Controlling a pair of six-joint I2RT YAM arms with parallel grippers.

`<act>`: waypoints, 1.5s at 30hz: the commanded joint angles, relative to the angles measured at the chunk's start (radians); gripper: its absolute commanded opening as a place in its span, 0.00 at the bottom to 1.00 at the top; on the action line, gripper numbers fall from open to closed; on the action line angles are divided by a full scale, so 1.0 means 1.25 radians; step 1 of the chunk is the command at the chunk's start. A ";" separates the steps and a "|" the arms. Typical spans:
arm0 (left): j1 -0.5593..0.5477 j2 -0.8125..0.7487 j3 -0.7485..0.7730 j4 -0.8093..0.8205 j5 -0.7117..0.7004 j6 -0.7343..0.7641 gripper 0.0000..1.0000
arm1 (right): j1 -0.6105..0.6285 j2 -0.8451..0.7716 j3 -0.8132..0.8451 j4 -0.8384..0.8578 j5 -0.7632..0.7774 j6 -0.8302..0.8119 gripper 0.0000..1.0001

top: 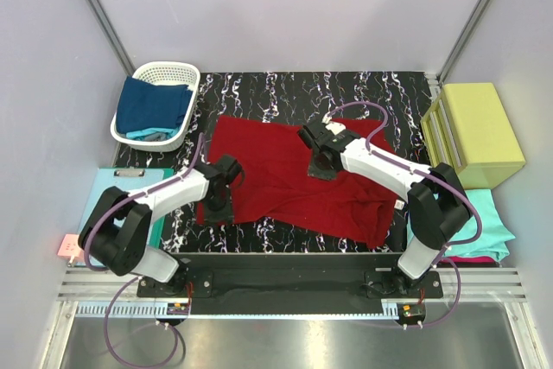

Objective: Fold and stack the t-shirts
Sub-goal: Fold the flattened tshirt in 1/3 of the way

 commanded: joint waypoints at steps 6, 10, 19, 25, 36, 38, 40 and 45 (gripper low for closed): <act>-0.012 -0.144 0.112 -0.082 -0.084 -0.025 0.50 | -0.058 -0.008 0.023 0.000 0.038 -0.017 0.30; 0.021 -0.112 0.223 -0.031 -0.123 0.019 0.66 | -0.173 0.040 0.068 0.004 -0.005 -0.037 0.28; 0.142 0.191 0.486 0.119 -0.063 0.133 0.66 | -0.297 0.168 0.231 0.037 0.049 -0.103 0.27; 0.166 0.339 0.596 0.129 -0.016 0.173 0.66 | -0.317 0.254 0.307 0.034 0.028 -0.104 0.25; 0.183 0.473 0.696 0.131 0.033 0.189 0.66 | -0.328 0.351 0.368 0.019 0.020 -0.116 0.24; 0.187 0.496 0.719 0.128 0.048 0.191 0.66 | -0.329 0.368 0.381 0.015 0.019 -0.118 0.24; 0.189 0.519 0.732 0.126 0.051 0.187 0.66 | -0.333 0.381 0.388 0.011 0.014 -0.122 0.24; 0.201 0.571 0.753 0.120 0.089 0.175 0.65 | -0.342 0.434 0.436 -0.008 -0.004 -0.125 0.24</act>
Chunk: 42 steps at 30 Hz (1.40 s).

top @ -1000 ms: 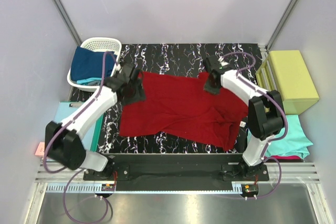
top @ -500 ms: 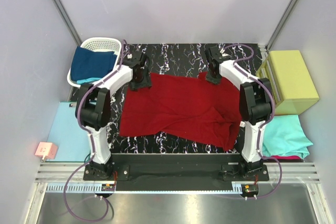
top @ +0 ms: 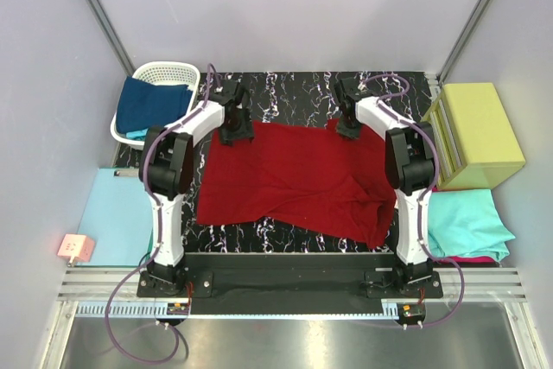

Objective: Fold and stack the t-shirts
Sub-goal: Fold the flattened tshirt in 1/3 of the way

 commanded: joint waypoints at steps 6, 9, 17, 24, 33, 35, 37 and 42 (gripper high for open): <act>0.019 0.078 0.081 0.001 0.065 -0.001 0.65 | -0.026 0.096 0.124 -0.039 -0.045 -0.017 0.24; 0.024 0.125 0.130 -0.016 0.084 -0.007 0.65 | -0.032 0.133 0.175 -0.053 -0.067 -0.013 0.24; 0.041 0.244 0.340 -0.102 0.129 -0.002 0.64 | -0.046 0.250 0.365 -0.113 -0.113 -0.017 0.25; 0.074 0.312 0.448 -0.127 0.156 -0.010 0.64 | -0.059 0.372 0.594 -0.186 -0.137 -0.023 0.26; 0.118 0.303 0.460 -0.127 0.155 -0.003 0.65 | -0.086 0.389 0.629 -0.186 -0.117 -0.031 0.29; 0.126 0.282 0.458 -0.127 0.146 0.001 0.68 | -0.091 0.366 0.596 -0.173 -0.064 -0.037 0.32; 0.133 0.275 0.459 -0.127 0.152 -0.001 0.69 | -0.101 0.341 0.555 -0.142 -0.073 -0.042 0.33; 0.141 0.255 0.470 -0.119 0.190 -0.009 0.70 | -0.115 0.327 0.583 -0.126 -0.136 -0.082 0.34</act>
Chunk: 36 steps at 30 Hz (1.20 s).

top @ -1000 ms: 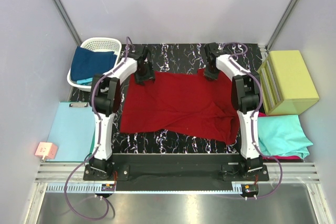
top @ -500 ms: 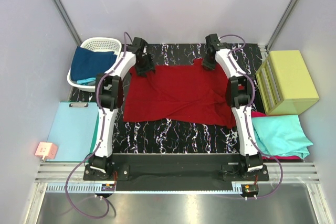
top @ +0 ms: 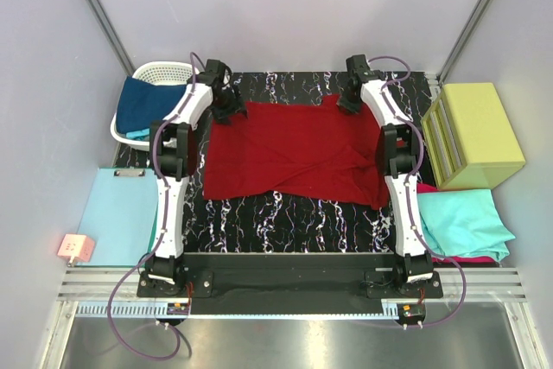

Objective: Fold and stack the t-shirts
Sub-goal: Fold the flattened tshirt in 1/3 of the way

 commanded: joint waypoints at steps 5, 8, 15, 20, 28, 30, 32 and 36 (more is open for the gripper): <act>-0.013 -0.170 -0.002 0.016 0.049 -0.008 0.71 | -0.001 -0.239 -0.179 0.199 -0.001 -0.065 0.43; -0.055 -0.309 -0.088 0.054 0.034 -0.012 0.72 | 0.018 -0.397 -0.312 0.295 -0.022 -0.041 0.64; -0.154 -0.605 -0.453 0.134 -0.060 -0.013 0.74 | 0.124 -0.663 -0.640 0.272 0.065 -0.060 0.84; -0.207 -0.755 -0.710 0.169 -0.138 -0.036 0.73 | 0.238 -0.826 -0.932 0.243 0.130 0.067 0.63; -0.230 -0.885 -0.925 0.147 -0.202 -0.045 0.71 | 0.325 -1.024 -1.152 0.147 0.220 0.257 0.31; -0.234 -0.907 -0.954 0.148 -0.207 -0.045 0.71 | 0.333 -1.072 -1.184 0.176 0.214 0.262 0.33; -0.243 -0.918 -0.962 0.144 -0.217 -0.040 0.71 | 0.350 -1.089 -1.177 0.176 0.227 0.241 0.38; -0.266 -0.922 -0.955 0.115 -0.292 -0.036 0.73 | 0.393 -0.990 -1.060 -0.064 0.405 0.257 0.46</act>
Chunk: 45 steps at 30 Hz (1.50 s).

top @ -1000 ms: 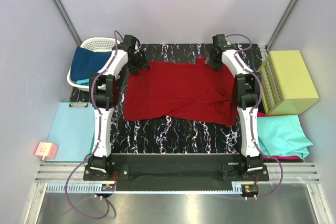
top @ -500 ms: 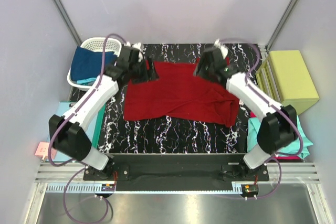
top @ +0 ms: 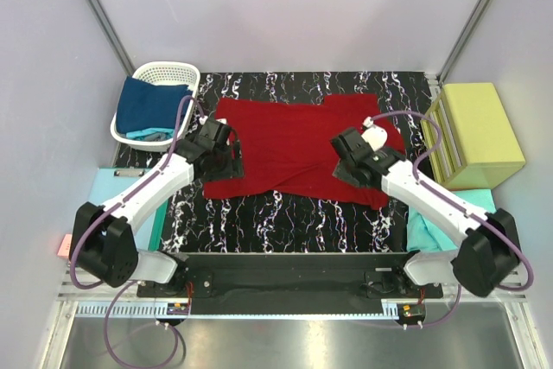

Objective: Fold and stack the t-shirts
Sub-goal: Fold the flattened tshirt in 1/3 of the way

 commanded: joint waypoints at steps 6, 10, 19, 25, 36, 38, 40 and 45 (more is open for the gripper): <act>-0.030 0.006 0.009 -0.017 -0.153 -0.033 0.73 | 0.043 0.174 0.194 -0.440 0.336 0.148 0.48; -0.030 0.030 0.013 -0.041 -0.187 -0.061 0.72 | 0.043 0.163 0.167 -0.479 0.324 0.237 0.48; -0.030 0.035 -0.002 -0.036 -0.170 -0.079 0.72 | 0.041 0.157 0.113 -0.578 0.281 0.360 0.46; -0.028 0.042 -0.013 -0.025 -0.138 -0.083 0.72 | -0.030 0.127 -0.008 -0.425 0.193 0.319 0.46; -0.027 0.042 -0.039 -0.020 -0.122 -0.097 0.72 | -0.067 0.108 0.015 -0.356 0.190 0.233 0.41; -0.027 0.032 -0.040 -0.021 -0.127 -0.097 0.72 | -0.066 0.078 0.022 -0.353 0.190 0.222 0.40; -0.028 0.030 -0.040 -0.020 -0.138 -0.095 0.72 | -0.065 0.070 0.020 -0.337 0.191 0.207 0.41; -0.027 0.048 -0.036 -0.021 -0.135 -0.099 0.72 | -0.071 0.152 0.018 -0.303 0.175 0.186 0.43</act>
